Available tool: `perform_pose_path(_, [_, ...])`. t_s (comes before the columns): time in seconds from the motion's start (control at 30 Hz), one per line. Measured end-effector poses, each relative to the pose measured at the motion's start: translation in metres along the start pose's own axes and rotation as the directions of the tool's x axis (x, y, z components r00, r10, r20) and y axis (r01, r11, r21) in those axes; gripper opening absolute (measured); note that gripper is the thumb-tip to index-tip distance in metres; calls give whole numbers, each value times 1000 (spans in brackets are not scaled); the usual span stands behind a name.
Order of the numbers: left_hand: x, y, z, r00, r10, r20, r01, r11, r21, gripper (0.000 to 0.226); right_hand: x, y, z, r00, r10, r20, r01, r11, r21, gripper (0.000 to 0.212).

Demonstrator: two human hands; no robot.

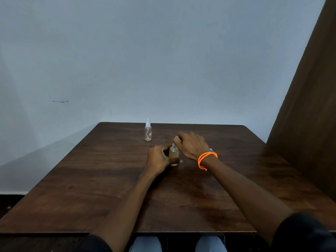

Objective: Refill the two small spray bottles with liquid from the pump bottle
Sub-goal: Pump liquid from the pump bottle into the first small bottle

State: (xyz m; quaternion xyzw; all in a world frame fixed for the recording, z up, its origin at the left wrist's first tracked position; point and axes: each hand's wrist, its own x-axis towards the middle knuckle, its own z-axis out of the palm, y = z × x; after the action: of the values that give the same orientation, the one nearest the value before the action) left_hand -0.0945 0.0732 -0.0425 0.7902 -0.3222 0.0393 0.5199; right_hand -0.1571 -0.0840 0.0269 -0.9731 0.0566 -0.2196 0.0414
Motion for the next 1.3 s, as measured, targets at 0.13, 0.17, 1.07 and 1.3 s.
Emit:
perform_pose_path(0.13, [0,0,-1,1000,-6,-6,6,1000,-2,56,1,-1,0,1000,10,11,-10,1000,-27,38])
perform_pose_path(0.17, [0,0,-2,1000,-1,-9,1,1000,0,58,1,-1,-1,1000,15,14,-14,999,-31,41])
perform_pose_path(1.07, [1,-2,-1,1000,0,-11,0,1000,0,57,0,0,-1,1000,25,15,-24,999,-21,40])
perform_pose_path(1.3, [2,-1,1,1000,-17,13,16,1000,5,60,-2,-4,-4,1000,21,10,-21,999,26,32])
